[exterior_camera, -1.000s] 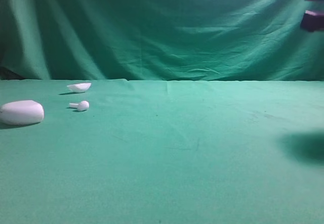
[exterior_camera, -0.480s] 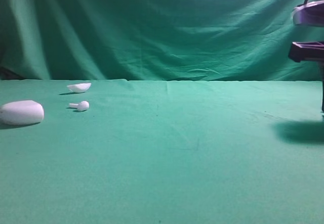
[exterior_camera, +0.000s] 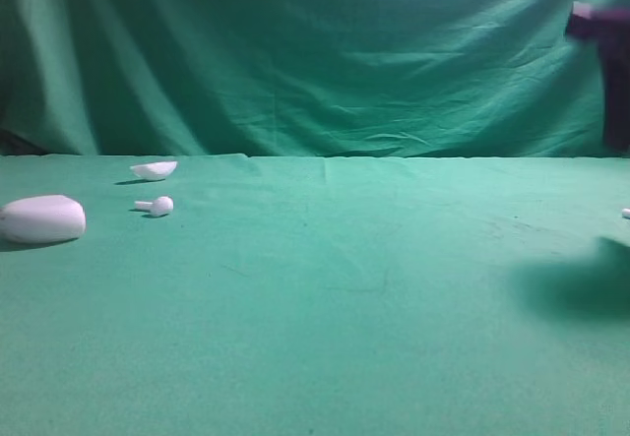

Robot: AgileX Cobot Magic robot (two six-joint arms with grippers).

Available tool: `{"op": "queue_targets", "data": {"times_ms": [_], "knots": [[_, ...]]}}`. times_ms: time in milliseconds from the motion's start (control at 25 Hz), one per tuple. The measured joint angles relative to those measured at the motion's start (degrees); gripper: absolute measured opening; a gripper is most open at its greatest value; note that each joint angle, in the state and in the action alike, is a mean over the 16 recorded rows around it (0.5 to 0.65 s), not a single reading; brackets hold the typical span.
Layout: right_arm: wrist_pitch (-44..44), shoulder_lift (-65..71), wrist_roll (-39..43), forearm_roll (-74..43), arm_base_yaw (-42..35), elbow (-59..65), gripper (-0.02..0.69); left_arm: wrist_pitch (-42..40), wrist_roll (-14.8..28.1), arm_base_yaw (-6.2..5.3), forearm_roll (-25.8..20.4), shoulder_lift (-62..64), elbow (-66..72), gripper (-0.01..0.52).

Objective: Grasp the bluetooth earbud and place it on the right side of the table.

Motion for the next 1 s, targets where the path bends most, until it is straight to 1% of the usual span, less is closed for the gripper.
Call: {"op": "queue_targets", "data": {"times_ms": [160, 400, 520, 640, 840, 1000], "knots": [[4.4, -8.8, 0.0, 0.3, 0.0, -0.9, 0.23, 0.0, 0.0, 0.0, 0.0, 0.0, 0.0, 0.0], [11.6, -25.8, -0.2, 0.7, 0.0, -1.5, 0.068, 0.0, 0.0, 0.0, 0.0, 0.0, 0.0, 0.0], [15.0, -34.6, -0.7, 0.8, 0.0, -1.4, 0.016, 0.0, 0.0, 0.0, 0.0, 0.0, 0.0, 0.0], [17.9, -42.9, -1.3, 0.8, 0.0, -0.5, 0.0, 0.0, 0.0, 0.0, 0.0, 0.0, 0.0, 0.0], [21.5, -55.9, -2.1, 1.0, 0.0, 2.9, 0.0, 0.0, 0.0, 0.0, 0.0, 0.0, 0.0, 0.0], [22.9, -65.5, -2.1, 1.5, 0.0, 6.5, 0.0, 0.0, 0.0, 0.0, 0.0, 0.0, 0.0, 0.0]]}}
